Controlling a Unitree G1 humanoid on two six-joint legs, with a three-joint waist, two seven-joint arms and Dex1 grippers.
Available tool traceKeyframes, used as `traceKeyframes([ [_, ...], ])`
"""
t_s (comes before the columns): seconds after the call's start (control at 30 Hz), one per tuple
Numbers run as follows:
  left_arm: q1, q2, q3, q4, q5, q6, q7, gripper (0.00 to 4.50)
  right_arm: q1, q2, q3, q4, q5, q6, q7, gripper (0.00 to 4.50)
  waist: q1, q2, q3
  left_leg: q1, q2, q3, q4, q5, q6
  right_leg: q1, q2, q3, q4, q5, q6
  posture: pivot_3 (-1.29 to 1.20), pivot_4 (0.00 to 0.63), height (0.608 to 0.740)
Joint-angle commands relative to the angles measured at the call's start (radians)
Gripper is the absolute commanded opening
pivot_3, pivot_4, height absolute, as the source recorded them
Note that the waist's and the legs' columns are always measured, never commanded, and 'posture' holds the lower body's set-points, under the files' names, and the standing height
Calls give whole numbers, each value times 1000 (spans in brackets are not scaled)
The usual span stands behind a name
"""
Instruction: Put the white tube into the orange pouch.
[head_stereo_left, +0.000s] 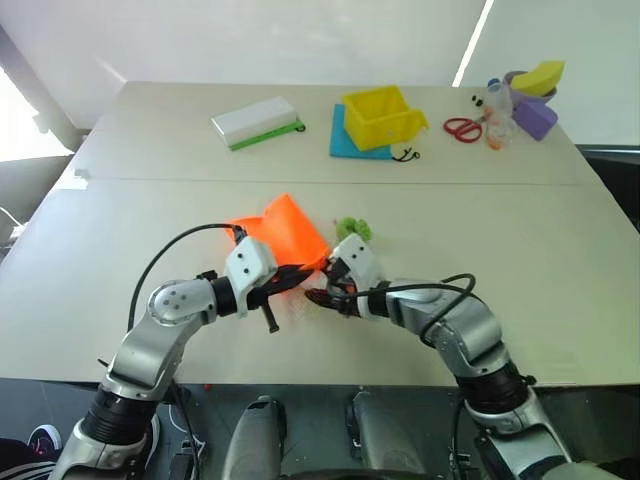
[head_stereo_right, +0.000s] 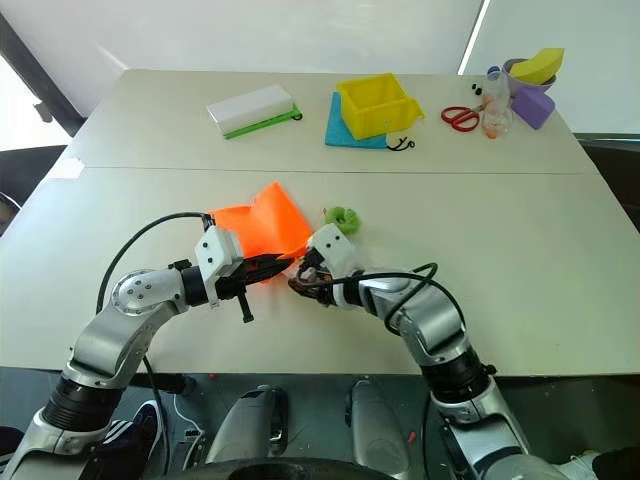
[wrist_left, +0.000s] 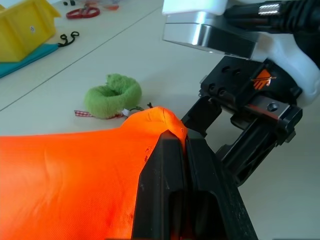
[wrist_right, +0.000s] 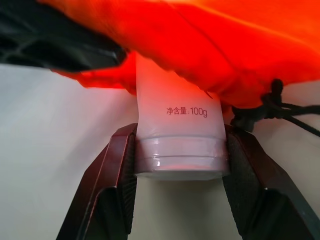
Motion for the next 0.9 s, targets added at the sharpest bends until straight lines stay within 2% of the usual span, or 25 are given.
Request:
traceKeyframes([
  [0.03,-1,1,15,-37,-24,0,0,0,-36,19,-3,-1,4,-11,-9,1817,0,0,0,0,0,0,0,0,0,0,0,0,0,0,0,0,150,740],
  [0.23,1,-8,6,-11,-15,-20,-3,0,-92,60,62,80,-37,-54,-17,1817,-4,0,0,0,0,0,0,0,0,0,0,0,0,0,0,0,150,740],
  [0.47,19,-12,3,5,-8,-49,-7,0,-94,97,77,136,-70,-98,-42,1817,-14,0,0,0,0,0,0,0,0,0,0,0,0,0,0,0,150,740],
  [0.7,32,-12,0,29,1,-79,-11,0,-82,83,88,128,-66,-106,0,1817,-24,0,0,0,0,0,0,0,0,0,0,0,1,0,0,0,150,740],
  [0.87,38,-14,-2,44,8,-100,-14,0,-74,64,102,105,-62,-106,35,4346,-24,0,0,0,0,0,0,0,0,0,0,0,1,0,0,0,150,740],
  [0.9,39,-14,-3,47,9,-103,-15,0,-72,57,102,98,-63,-109,41,4435,-23,0,0,0,0,0,0,0,0,0,0,0,1,0,0,0,150,740],
])
